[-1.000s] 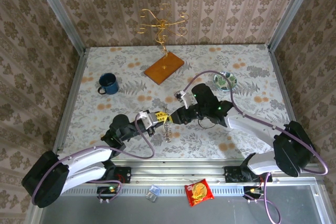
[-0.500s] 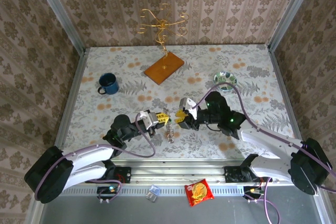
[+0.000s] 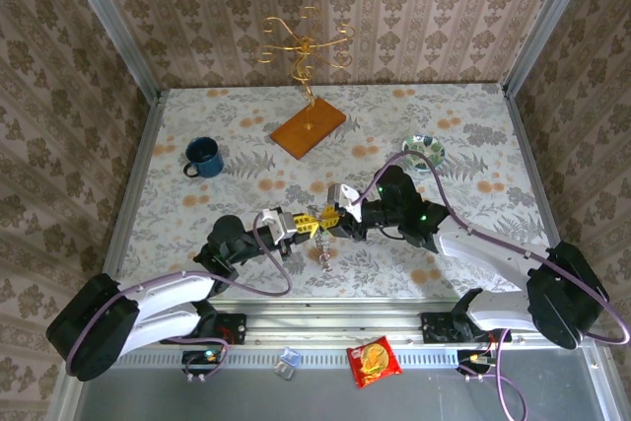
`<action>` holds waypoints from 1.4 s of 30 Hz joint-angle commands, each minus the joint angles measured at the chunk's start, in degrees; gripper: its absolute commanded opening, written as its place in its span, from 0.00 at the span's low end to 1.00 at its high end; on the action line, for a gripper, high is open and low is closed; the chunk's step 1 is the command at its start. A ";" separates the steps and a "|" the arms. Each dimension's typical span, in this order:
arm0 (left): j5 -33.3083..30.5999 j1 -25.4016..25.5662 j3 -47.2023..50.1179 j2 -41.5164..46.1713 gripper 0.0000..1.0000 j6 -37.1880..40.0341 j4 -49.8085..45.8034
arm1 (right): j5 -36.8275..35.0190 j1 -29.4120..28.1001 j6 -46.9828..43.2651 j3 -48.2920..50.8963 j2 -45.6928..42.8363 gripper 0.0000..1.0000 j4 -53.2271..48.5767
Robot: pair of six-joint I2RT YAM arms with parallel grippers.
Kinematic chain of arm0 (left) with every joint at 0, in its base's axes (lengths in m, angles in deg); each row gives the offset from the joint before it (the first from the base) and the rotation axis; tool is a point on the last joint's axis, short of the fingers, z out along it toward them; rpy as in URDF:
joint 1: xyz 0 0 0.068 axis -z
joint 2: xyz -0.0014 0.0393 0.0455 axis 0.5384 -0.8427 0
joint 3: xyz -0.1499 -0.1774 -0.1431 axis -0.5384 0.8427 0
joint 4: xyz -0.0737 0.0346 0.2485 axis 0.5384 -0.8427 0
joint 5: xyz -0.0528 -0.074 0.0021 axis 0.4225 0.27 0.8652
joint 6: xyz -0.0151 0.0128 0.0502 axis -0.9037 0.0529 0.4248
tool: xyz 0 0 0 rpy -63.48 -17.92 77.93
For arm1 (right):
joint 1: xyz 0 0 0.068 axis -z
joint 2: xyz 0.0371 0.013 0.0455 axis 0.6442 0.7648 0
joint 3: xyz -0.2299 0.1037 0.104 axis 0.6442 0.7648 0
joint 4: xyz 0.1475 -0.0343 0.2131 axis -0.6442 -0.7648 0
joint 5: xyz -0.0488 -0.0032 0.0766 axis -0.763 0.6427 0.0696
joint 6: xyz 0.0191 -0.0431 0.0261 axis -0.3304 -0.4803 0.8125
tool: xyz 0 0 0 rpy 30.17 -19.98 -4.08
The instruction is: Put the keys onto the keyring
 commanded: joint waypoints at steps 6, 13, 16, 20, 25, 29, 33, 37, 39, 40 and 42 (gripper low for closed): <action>1.29 -0.39 -0.27 0.30 0.00 -1.74 4.12 | 2.91 -0.14 -2.74 -3.26 0.51 0.00 -1.36; -0.14 -0.35 -1.96 2.21 0.09 1.87 -6.43 | 1.64 -0.25 -8.26 -7.20 -1.06 0.00 -10.94; -0.22 -0.33 -2.72 2.88 0.09 3.25 -9.95 | 1.28 -0.51 -10.44 -9.36 -0.38 0.00 -15.63; 0.25 -0.17 -3.56 2.65 0.09 4.12 -12.03 | 1.00 -1.22 -11.59 -10.95 0.39 0.00 -17.60; 0.87 -0.08 -4.26 2.28 0.03 5.17 -13.48 | 0.93 -2.16 -12.73 -13.16 1.53 0.00 -19.98; 0.58 -0.08 -4.11 2.75 0.00 5.45 -13.15 | -1.09 -1.68 -10.11 -12.08 0.46 0.12 -18.38; 0.13 -0.26 -3.39 3.52 0.00 4.58 -11.15 | -5.00 -0.24 -5.48 -5.83 -2.67 0.18 -12.49; 0.39 -0.35 -2.97 3.69 0.00 3.43 -9.34 | -6.76 -0.35 -1.44 -0.23 -4.88 0.18 -8.79; 0.22 -0.42 -2.70 3.43 0.00 2.81 -8.10 | -7.34 -0.83 0.77 1.93 -5.10 0.18 -6.69; 0.12 -0.44 -2.60 3.39 0.00 2.59 -7.62 | -7.64 -1.26 1.59 2.87 -4.89 0.19 -5.60; 0.12 -0.43 -2.59 3.40 0.00 2.33 -7.41 | -8.92 -2.37 2.67 4.18 -4.21 0.22 -3.87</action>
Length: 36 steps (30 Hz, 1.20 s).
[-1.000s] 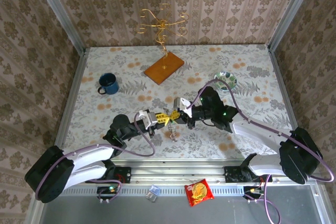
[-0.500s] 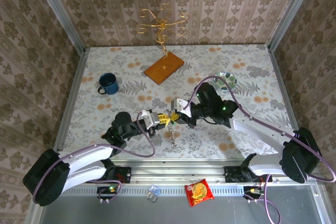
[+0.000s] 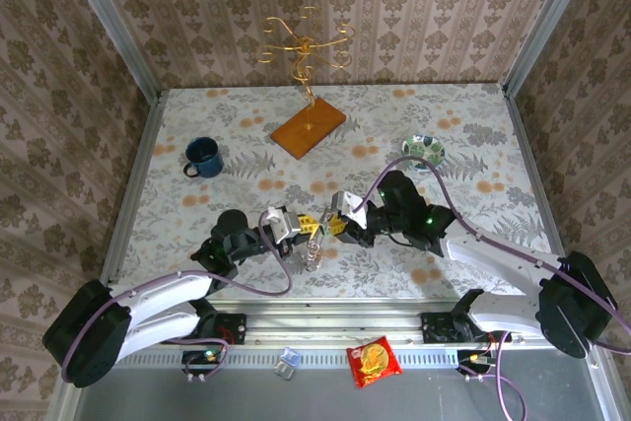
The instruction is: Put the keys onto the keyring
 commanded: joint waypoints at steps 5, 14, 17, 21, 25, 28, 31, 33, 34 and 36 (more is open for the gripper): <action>-0.07 -0.21 0.08 0.74 0.00 -1.61 4.77 | -4.80 -3.30 6.80 3.45 2.77 0.29 10.42; -0.22 -0.11 0.18 0.77 0.00 -2.17 5.56 | -8.75 -4.45 8.78 3.24 6.30 0.35 15.22; -0.16 -0.11 0.39 0.82 0.00 -2.23 5.50 | -10.82 -4.51 9.18 3.23 6.72 0.35 16.86; -0.18 -0.11 0.45 0.74 0.00 -2.33 5.48 | -11.39 -4.46 9.24 3.23 6.90 0.33 18.18; -0.59 -0.15 0.66 0.75 0.00 -1.89 5.24 | -11.12 -4.44 9.22 3.07 5.93 0.21 16.97; -1.50 -0.25 0.76 0.91 0.00 -1.33 4.64 | -11.37 -4.49 9.00 3.23 4.18 0.14 15.18; -2.72 -0.14 0.72 1.30 0.00 -0.40 3.70 | -11.56 -4.49 8.46 3.06 2.26 0.08 12.10; -3.11 -0.20 0.60 1.40 0.00 0.24 2.81 | -11.82 -4.46 7.86 2.48 1.15 0.06 9.57; -3.23 -0.17 0.33 1.38 0.00 0.69 1.95 | -11.95 -4.47 7.51 2.04 0.53 0.05 8.16; -3.02 -0.11 -0.29 1.56 0.00 1.83 -0.38 | -12.22 -4.44 7.10 1.28 -0.57 0.05 6.00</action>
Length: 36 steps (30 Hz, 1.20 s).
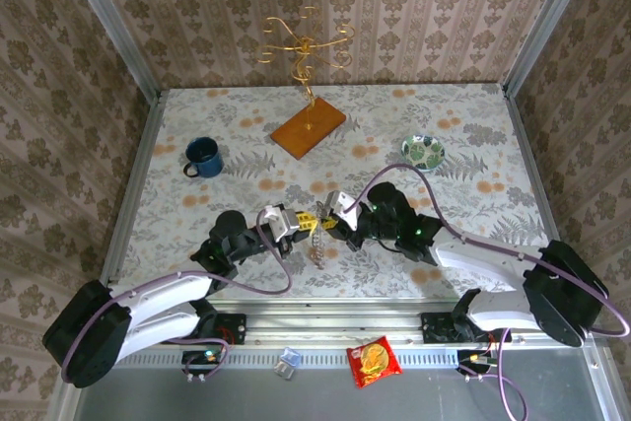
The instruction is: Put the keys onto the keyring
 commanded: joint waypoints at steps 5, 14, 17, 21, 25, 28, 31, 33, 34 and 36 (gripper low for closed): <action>-0.48 0.23 -1.00 1.60 0.00 4.14 -4.32 | -1.63 -0.36 -3.10 -5.33 -3.39 0.01 -10.92; -1.96 0.36 -0.40 2.80 0.39 3.63 -3.59 | -3.58 -0.40 -5.74 -10.19 -3.17 0.00 -18.22; -5.24 0.22 0.66 5.88 0.50 3.58 -3.27 | -4.96 -0.35 -6.81 -11.89 -3.51 0.00 -21.43; -14.87 0.06 2.93 13.63 0.59 2.60 -4.15 | -6.21 -0.47 -7.19 -15.05 -3.03 0.00 -25.31; -36.30 -0.10 1.62 24.40 0.63 -0.93 -16.10 | -7.38 -1.87 -5.26 -18.65 -1.16 0.00 -26.15; -51.18 -1.86 -0.11 32.54 0.70 -2.74 -26.85 | -7.71 -4.84 -4.57 -22.03 2.18 0.00 -25.32; -55.50 -4.82 -1.20 39.64 0.71 -3.07 -35.46 | -7.22 -8.04 -3.97 -26.46 7.31 0.00 -22.60; -58.88 -6.19 -1.71 42.94 0.71 -4.08 -38.69 | -6.76 -9.63 -3.79 -30.32 11.83 0.00 -20.09; -61.24 -6.81 -2.08 44.20 0.71 -4.29 -39.89 | -6.18 -10.35 -2.87 -32.27 14.31 0.00 -18.46; -68.26 -7.44 -2.79 45.92 0.72 -5.84 -42.11 | -4.35 -10.85 1.27 -34.47 18.28 0.00 -13.58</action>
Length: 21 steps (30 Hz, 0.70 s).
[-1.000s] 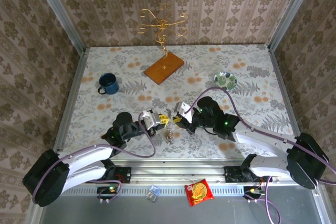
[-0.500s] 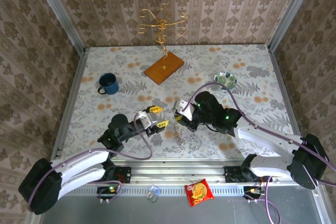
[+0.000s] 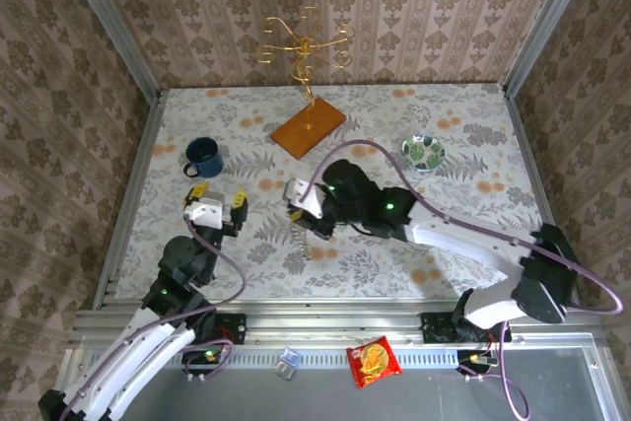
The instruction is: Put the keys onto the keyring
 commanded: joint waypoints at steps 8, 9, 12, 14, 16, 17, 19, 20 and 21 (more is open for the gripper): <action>-17.36 -2.63 -3.44 1.19 0.86 -2.86 -12.10 | 2.29 0.06 13.14 -2.84 14.33 0.00 16.72; -16.61 -2.88 -3.44 0.66 0.88 -3.02 -11.99 | 2.11 0.83 12.93 -2.04 14.49 0.00 15.84; -14.66 -3.50 -3.56 -2.11 0.98 -3.38 -11.50 | 2.24 3.92 11.42 0.78 13.76 0.00 12.85; -13.45 -3.91 -3.59 -4.32 1.00 -3.56 -10.69 | 2.26 5.86 9.26 2.25 12.96 0.00 9.67; -12.38 -4.39 -3.69 -6.82 1.00 -3.91 -9.64 | 1.97 7.94 5.27 3.37 12.26 0.00 5.38; -12.01 -4.68 -3.62 -7.93 1.00 -4.04 -9.17 | 1.59 8.70 3.06 3.73 12.12 0.00 3.28; -11.03 -5.33 -3.66 -10.42 1.00 -4.42 -7.67 | -0.90 10.31 -1.86 4.47 11.74 0.00 -1.46; -10.51 -5.72 -3.58 -11.60 1.00 -4.53 -7.03 | -2.11 10.98 -4.15 4.69 11.74 0.00 -3.13; -9.95 -6.13 -3.43 -12.99 1.00 -4.53 -6.17 | -3.45 11.63 -6.32 4.86 11.87 0.00 -4.82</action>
